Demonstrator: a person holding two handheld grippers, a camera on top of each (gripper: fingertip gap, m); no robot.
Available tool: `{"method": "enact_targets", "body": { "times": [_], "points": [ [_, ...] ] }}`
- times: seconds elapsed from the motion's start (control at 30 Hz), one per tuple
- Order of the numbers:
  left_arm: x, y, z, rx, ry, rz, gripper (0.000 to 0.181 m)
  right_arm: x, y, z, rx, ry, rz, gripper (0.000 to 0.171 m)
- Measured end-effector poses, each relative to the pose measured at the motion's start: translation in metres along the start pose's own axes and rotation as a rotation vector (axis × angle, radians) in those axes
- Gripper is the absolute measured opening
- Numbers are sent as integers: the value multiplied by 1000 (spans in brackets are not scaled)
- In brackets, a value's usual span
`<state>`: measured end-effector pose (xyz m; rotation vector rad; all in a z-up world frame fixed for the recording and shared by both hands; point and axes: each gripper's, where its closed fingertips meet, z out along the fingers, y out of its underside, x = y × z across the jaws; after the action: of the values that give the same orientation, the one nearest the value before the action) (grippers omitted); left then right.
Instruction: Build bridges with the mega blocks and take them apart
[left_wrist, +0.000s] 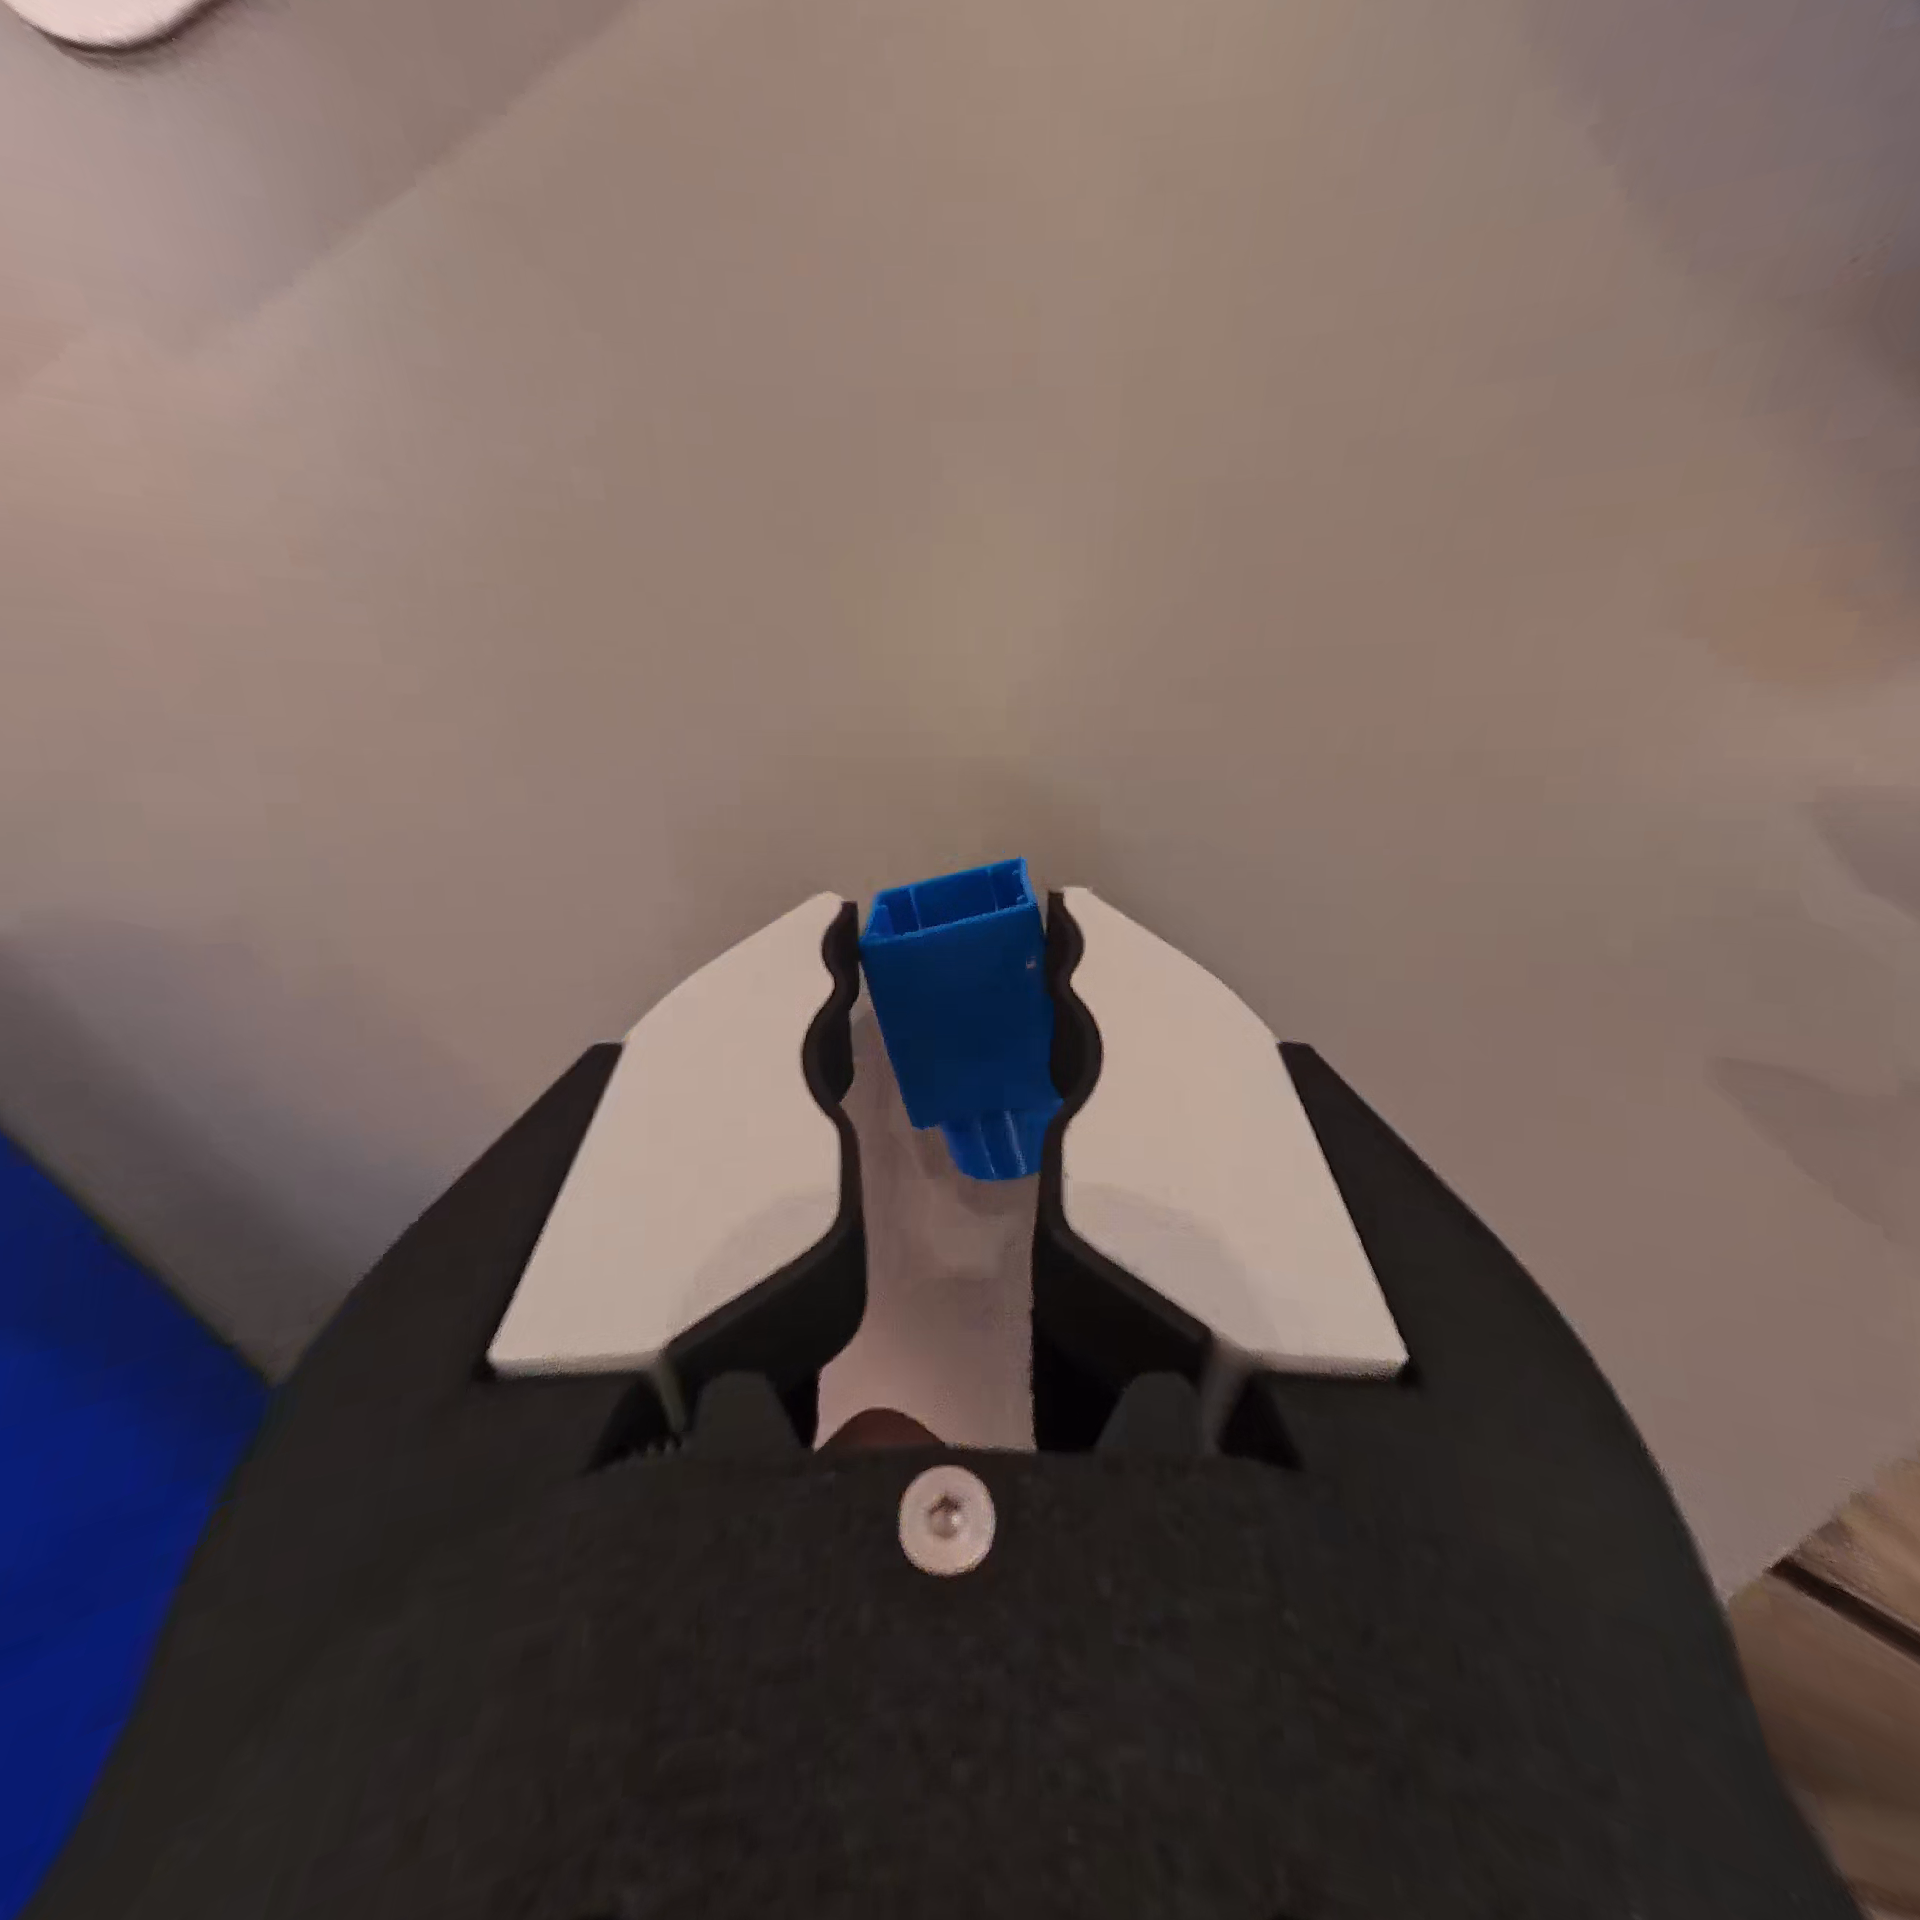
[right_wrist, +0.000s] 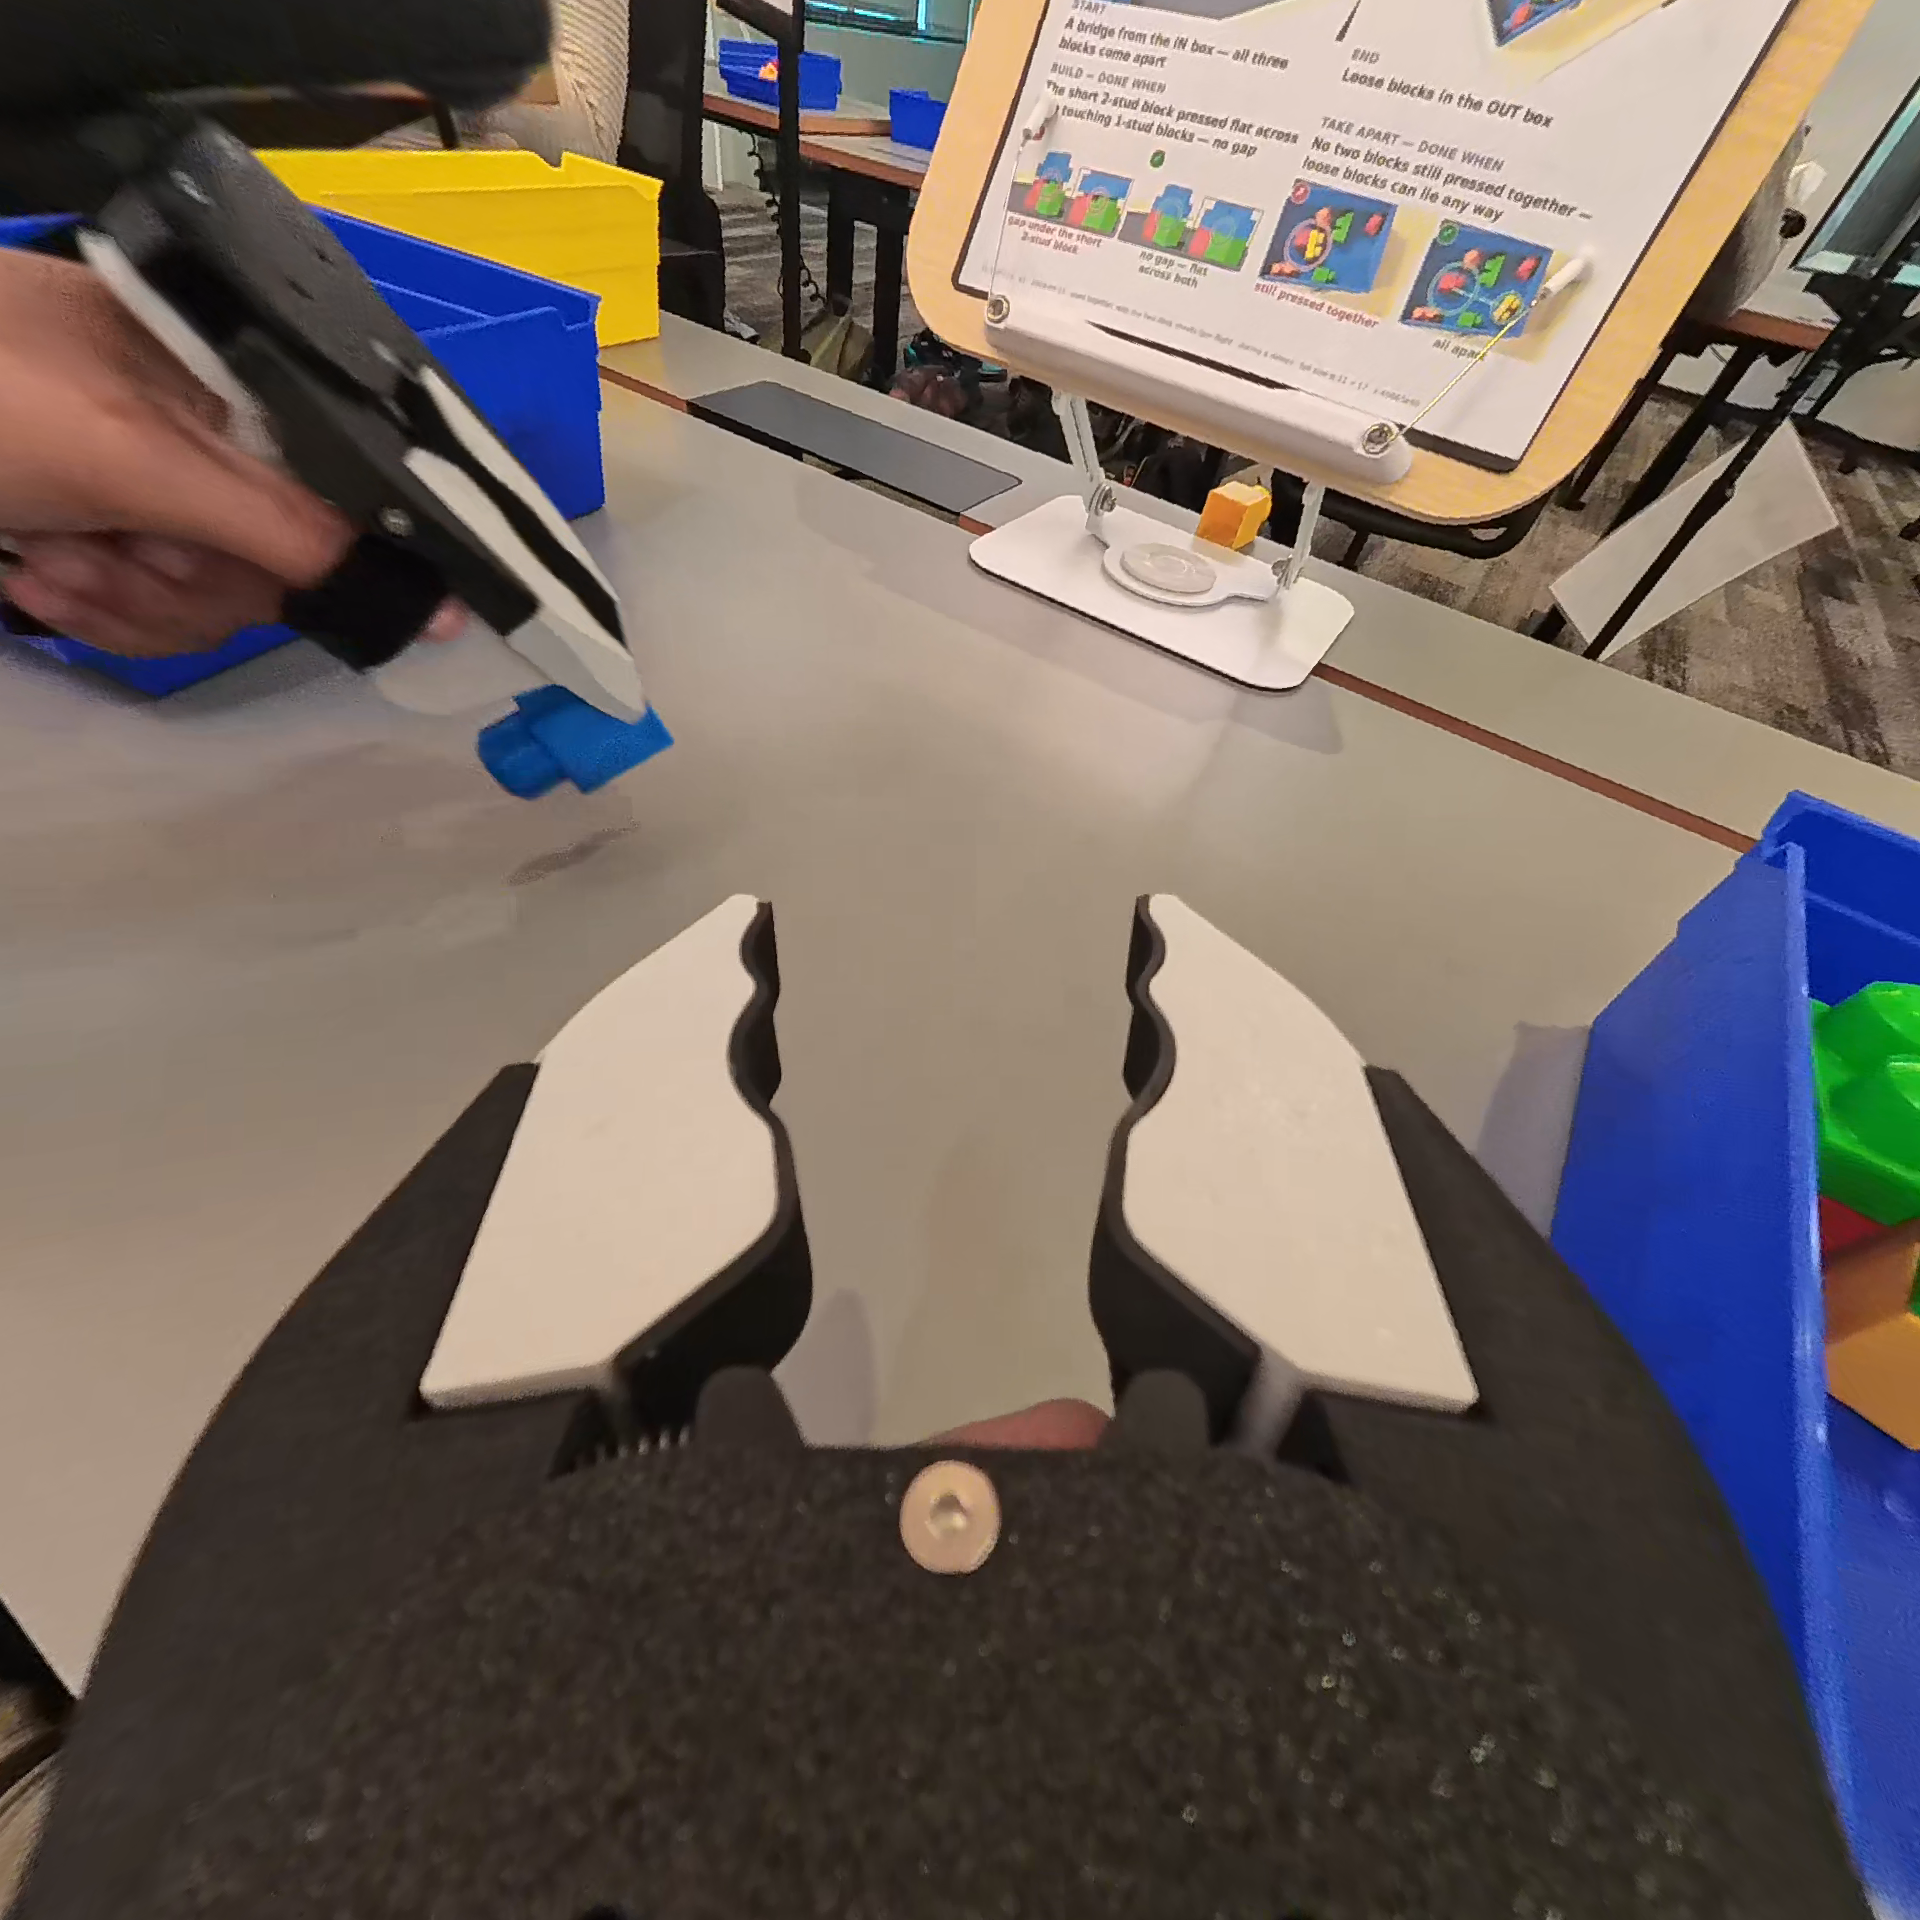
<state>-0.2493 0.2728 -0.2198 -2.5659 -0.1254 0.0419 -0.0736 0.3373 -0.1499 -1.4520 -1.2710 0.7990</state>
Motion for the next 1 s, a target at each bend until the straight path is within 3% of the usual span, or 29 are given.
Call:
{"method": "enact_targets", "body": {
  "times": [0.2, 0.57, 0.67, 0.77, 0.87, 1.0],
  "points": [
    [6, -3, 26, -72, 80, -42, 34, 1, 0, 0, -3, 1, -2, 64],
    [5, -4, 33, -84, 84, -45, 36, 1, 6, 3, -25, -6, 1, 64],
    [5, -7, 28, -58, 75, -51, 54, 1, 8, 3, -32, -9, 1, 64],
    [4, -15, 4, 53, 30, -59, 61, 1, 9, 4, -36, -14, 3, 64],
    [-1, -16, -49, 279, -79, -91, 64, 1, 8, 3, -34, -13, -3, 64],
    [-17, 21, -125, 612, -289, -210, 65, 0, 10, 5, -40, -17, -6, 64]
  ]
}}
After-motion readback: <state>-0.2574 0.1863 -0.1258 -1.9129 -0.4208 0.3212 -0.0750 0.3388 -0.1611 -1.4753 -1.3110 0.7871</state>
